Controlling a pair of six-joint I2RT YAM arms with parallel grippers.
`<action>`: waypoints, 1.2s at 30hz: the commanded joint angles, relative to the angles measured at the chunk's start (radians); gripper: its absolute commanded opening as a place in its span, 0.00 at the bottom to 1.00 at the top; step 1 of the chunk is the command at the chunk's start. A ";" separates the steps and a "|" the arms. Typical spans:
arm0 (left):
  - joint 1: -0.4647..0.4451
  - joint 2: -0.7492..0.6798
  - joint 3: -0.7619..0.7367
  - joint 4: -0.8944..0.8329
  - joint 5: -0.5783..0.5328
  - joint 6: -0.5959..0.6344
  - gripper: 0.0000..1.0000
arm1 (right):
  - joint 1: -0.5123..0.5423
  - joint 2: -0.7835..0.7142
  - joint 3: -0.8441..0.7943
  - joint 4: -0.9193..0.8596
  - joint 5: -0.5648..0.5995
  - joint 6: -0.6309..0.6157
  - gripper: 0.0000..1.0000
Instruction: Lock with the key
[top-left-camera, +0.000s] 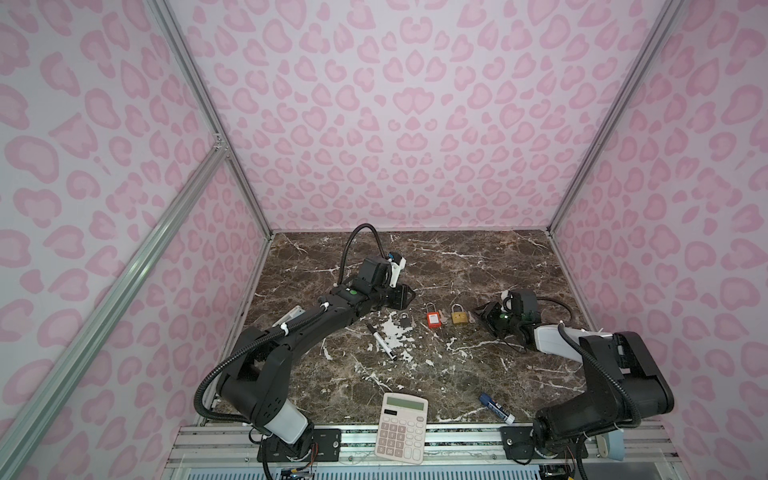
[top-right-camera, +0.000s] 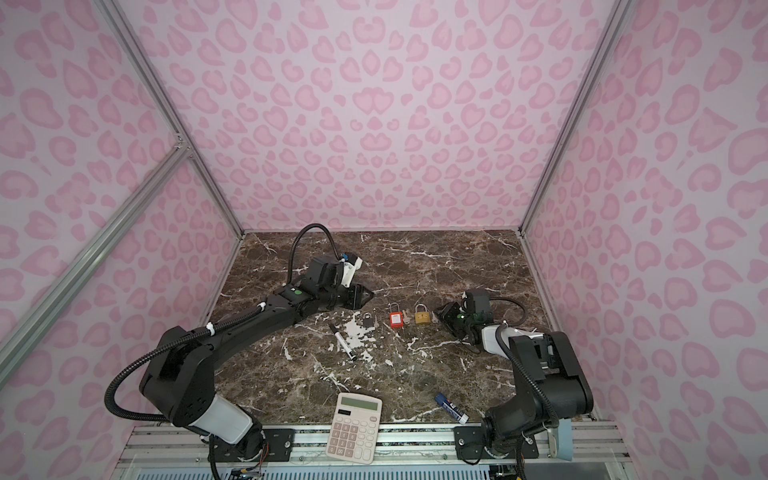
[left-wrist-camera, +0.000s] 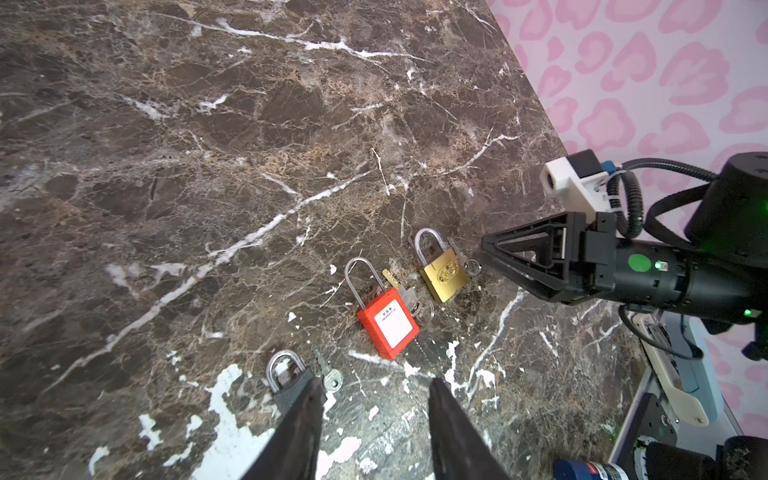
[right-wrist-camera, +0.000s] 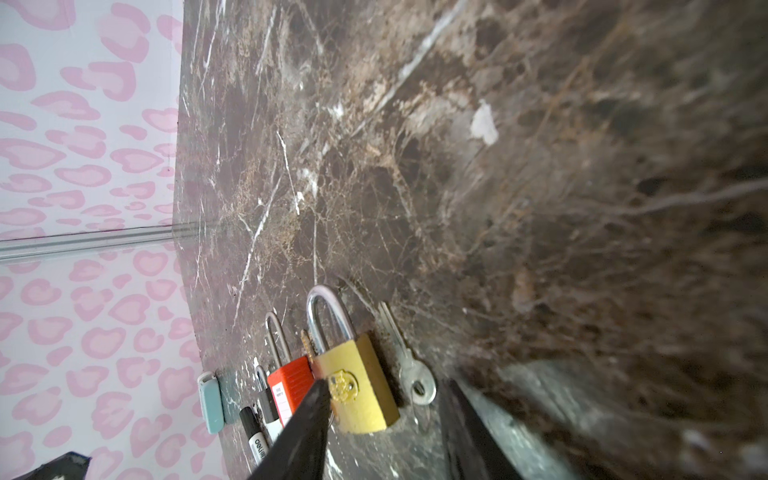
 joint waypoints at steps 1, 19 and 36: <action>0.006 -0.020 -0.011 0.015 -0.001 0.009 0.44 | 0.001 -0.045 0.002 -0.095 0.050 -0.059 0.46; 0.217 -0.396 -0.292 0.191 -0.308 -0.046 0.97 | -0.001 -0.357 0.093 -0.447 0.268 -0.301 0.98; 0.573 -0.734 -0.789 0.593 -0.626 0.033 0.97 | -0.002 -0.623 -0.171 0.018 0.708 -0.686 0.98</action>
